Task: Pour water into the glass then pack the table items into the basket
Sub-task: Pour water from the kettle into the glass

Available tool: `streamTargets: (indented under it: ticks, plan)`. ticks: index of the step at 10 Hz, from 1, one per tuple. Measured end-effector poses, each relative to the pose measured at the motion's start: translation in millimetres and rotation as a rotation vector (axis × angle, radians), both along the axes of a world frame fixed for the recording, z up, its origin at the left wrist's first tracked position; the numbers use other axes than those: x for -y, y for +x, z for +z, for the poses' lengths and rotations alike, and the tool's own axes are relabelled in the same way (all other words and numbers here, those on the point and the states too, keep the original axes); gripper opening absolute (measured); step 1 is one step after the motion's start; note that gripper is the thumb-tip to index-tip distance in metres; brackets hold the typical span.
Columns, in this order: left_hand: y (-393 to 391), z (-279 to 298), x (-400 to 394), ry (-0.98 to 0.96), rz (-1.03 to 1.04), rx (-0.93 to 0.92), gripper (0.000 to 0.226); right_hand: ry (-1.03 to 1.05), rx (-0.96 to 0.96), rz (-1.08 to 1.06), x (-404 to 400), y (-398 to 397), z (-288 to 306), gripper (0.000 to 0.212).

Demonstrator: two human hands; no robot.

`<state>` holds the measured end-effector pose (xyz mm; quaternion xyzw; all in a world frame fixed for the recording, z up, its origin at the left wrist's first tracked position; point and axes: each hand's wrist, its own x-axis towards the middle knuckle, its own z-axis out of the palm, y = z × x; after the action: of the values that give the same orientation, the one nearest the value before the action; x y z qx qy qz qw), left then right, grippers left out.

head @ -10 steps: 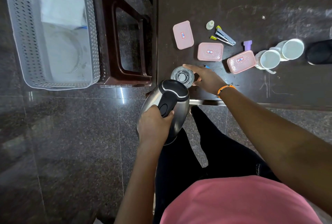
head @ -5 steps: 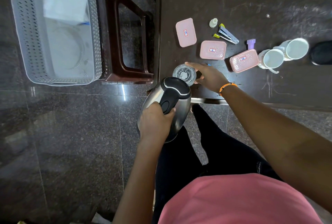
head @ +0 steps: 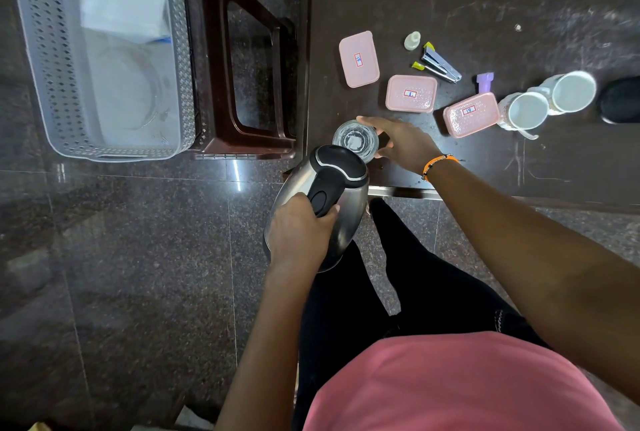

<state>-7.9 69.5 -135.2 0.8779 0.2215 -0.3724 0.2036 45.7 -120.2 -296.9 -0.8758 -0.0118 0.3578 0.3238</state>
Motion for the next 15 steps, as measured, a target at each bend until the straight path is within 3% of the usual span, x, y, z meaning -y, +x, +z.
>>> streamTargets:
  ticks: [15]
  plan:
    - [1.8, 0.8, 5.4, 0.012, -0.017, -0.011, 0.043, -0.05, 0.012, 0.04, 2.2, 2.6, 3.2, 0.07]
